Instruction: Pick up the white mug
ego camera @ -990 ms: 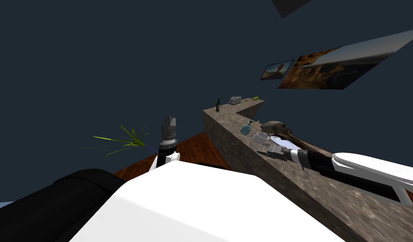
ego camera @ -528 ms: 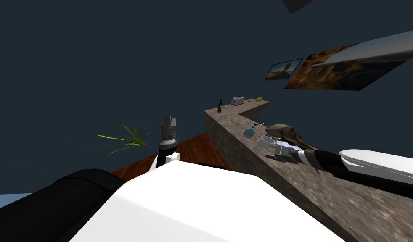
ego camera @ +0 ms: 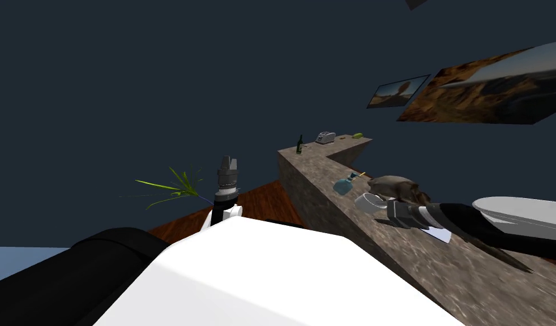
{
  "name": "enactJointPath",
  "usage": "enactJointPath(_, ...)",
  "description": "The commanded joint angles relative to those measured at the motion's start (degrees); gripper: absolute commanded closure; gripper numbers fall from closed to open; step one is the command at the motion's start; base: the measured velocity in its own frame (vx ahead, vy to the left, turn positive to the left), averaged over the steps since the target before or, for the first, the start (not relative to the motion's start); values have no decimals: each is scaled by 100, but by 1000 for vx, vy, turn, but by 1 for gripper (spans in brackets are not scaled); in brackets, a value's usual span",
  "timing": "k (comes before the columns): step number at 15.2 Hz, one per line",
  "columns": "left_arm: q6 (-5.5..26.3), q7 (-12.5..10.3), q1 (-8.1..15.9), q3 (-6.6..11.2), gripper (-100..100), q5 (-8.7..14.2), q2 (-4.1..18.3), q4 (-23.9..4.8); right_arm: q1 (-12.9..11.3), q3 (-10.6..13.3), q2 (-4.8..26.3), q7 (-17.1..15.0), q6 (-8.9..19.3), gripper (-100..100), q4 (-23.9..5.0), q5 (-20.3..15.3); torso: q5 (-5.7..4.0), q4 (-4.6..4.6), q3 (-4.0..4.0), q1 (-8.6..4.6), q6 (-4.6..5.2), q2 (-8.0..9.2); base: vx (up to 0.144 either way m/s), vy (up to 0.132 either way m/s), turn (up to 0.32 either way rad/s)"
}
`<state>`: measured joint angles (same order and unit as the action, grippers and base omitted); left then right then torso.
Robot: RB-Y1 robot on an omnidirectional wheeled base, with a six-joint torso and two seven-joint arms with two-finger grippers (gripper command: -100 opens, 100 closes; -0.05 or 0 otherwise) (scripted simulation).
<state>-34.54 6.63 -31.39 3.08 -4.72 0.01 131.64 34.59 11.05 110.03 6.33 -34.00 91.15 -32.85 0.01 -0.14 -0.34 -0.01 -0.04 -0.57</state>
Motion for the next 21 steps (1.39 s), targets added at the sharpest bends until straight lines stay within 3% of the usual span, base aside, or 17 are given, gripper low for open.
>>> enactJointPath(1, 0, 0, 0, 0, 0, 0, 0, 0, -43, 87, 62, -68, -70, -100, -70, -241, 0, 0, 0, 0, 0, 0, 109, -26, 91)
enactJointPath(2, 0, 0, 0, 0, 0, 0, 0, 0, 41, 182, 206, -61, -112, -100, -108, -311, -3, 1, 2, -2, 2, 3, 121, -22, 101)
enactJointPath(5, 0, 0, 0, 0, 0, 0, 0, 0, 41, 182, 206, -61, -112, -100, -108, -311, -3, 3, 7, -2, 3, 13, 74, -15, 27)
enactJointPath(8, 0, 0, 1, 0, 0, 0, 0, 0, 295, 467, 499, -45, -239, -100, -150, -484, -1, 6, 14, 3, 2, 23, 93, -17, 123)
enactJointPath(12, 0, 0, -1, 0, 0, 0, 0, 0, 549, 739, 659, -34, -367, -100, -123, -619, -3, -2, -4, 0, 3, -6, 147, -17, 94)
enactJointPath(13, 0, 0, 0, 0, 0, 0, 0, 0, 446, 649, 625, -9, -335, -100, -157, -545, -2, -1, -3, 6, 2, -4, 81, 5, 33)
enactJointPath(17, 0, 0, 1, -1, 0, 0, -1, 0, 540, 762, 224, 125, -136, -100, -254, -686, -1, 11, 28, 13, 5, 49, 3, 12, 82)
enactJointPath(19, 0, 0, 1, -1, 0, 0, -1, 0, 516, 783, 276, 143, -158, -100, -248, -638, -1, 15, 36, 14, 6, 61, -12, 10, 35)
enactJointPath(20, 0, 0, 1, 0, 0, 0, -1, 0, 525, 768, 251, 132, -152, 100, -256, -668, 1, 16, 37, 13, 6, 62, 0, 0, 0)
enactJointPath(21, 0, 0, 1, 0, 0, 0, -1, 0, 524, 768, 252, 131, -152, 100, -255, -667, 1, 16, 36, 13, 6, 62, 0, 0, 0)
